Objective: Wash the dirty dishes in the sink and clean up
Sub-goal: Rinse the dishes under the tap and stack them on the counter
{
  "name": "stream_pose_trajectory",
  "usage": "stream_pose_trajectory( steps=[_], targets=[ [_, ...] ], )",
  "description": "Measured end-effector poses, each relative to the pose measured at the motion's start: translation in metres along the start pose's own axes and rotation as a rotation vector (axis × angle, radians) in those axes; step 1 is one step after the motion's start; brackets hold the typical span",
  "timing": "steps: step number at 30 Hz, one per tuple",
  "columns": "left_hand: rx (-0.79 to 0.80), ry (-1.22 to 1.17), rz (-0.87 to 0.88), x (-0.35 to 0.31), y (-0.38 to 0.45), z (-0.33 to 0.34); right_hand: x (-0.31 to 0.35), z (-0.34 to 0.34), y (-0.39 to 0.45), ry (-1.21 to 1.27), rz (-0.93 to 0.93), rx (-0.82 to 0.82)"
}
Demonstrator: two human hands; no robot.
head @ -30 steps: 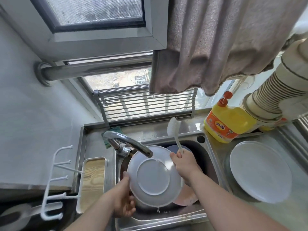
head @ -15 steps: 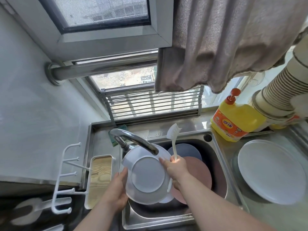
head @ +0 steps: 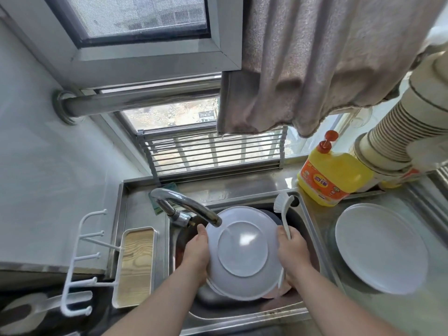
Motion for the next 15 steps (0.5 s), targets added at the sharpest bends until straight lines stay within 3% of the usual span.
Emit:
stream_pose_trajectory(
  steps=[3,6,8,15],
  targets=[
    [-0.013,0.175,0.188,-0.015,-0.011,0.017,-0.003,-0.016,-0.002,-0.018,-0.025,0.023],
    [0.09,0.372,0.347,-0.027,-0.024,0.044,-0.006,-0.027,-0.008,-0.049,-0.058,-0.019],
    [0.146,0.409,0.355,-0.026,-0.024,0.054,-0.008,-0.032,-0.014,-0.045,-0.073,-0.048],
    [0.137,0.135,0.22,-0.024,-0.011,0.028,-0.007,-0.017,-0.01,0.012,-0.053,-0.055]
  ],
)
Point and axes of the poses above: each hand's wrist, its own y-axis towards the middle knuckle, its own z-axis out of the palm, x = y × z, the point moved 7 cm from there along y, towards the middle knuckle, and after that the axes turned 3 degrees about -y, right-handed, at the moved point
